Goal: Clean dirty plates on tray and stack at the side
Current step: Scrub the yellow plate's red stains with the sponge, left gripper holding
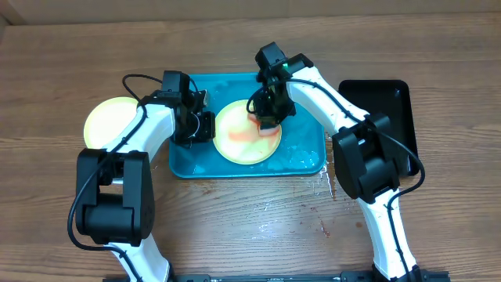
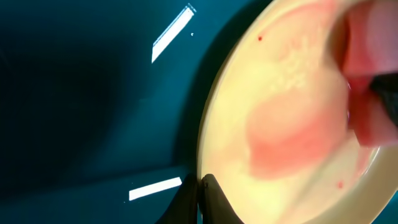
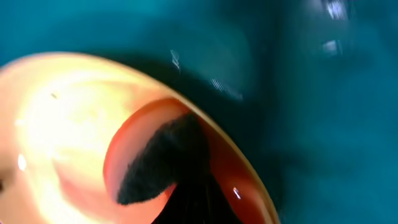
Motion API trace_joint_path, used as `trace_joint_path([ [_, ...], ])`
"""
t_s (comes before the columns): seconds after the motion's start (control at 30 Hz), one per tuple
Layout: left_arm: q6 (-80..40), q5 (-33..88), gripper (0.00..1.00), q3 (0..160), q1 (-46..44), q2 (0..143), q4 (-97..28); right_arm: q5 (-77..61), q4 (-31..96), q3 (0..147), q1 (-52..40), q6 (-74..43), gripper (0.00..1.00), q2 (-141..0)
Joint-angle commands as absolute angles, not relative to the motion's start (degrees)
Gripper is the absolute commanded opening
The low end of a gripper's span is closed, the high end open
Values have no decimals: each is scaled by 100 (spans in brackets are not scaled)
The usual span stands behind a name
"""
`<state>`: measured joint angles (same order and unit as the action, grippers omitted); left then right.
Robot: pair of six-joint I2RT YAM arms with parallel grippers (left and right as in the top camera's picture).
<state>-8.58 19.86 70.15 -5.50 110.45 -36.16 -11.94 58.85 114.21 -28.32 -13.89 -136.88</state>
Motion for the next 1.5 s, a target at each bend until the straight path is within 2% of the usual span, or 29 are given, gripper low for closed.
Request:
trace_joint_path([
  [0.0, -770, 1931, 4, 7153, -515, 10822, -3603, -1385, 5588, 11478, -3155, -1192, 4, -13743],
  [0.27, -773, 1931, 4, 7153, -515, 10822, -3605, -1426, 5317, 11478, -3909, -1192, 4, -13911],
  [0.47, -773, 1931, 4, 7153, -515, 10822, -3621, -1721, 5492, 11485, -4049, -1194, 4, -13931],
  [0.7, -773, 1929, 4, 7153, -515, 10822, -3618, -1813, 5837, 11487, -3789, -1208, 4, -13876],
  [0.93, -775, 1890, 4, 7153, -513, 10822, -3618, -1566, 6355, 11489, -3190, -2095, 4, -13719],
  [1.13, -777, 1890, 4, 7153, -486, 10822, -3621, -497, 6853, 11489, -2928, -2283, 4, -13618],
  [1.33, -794, 1905, 4, 7153, -408, 10822, -3651, 578, 6541, 11489, -2923, -2224, 4, -13618],
  [1.47, -792, 1905, 4, 7153, -401, 10822, -3691, 189, 6086, 11489, -3015, -1691, 4, -13618],
])
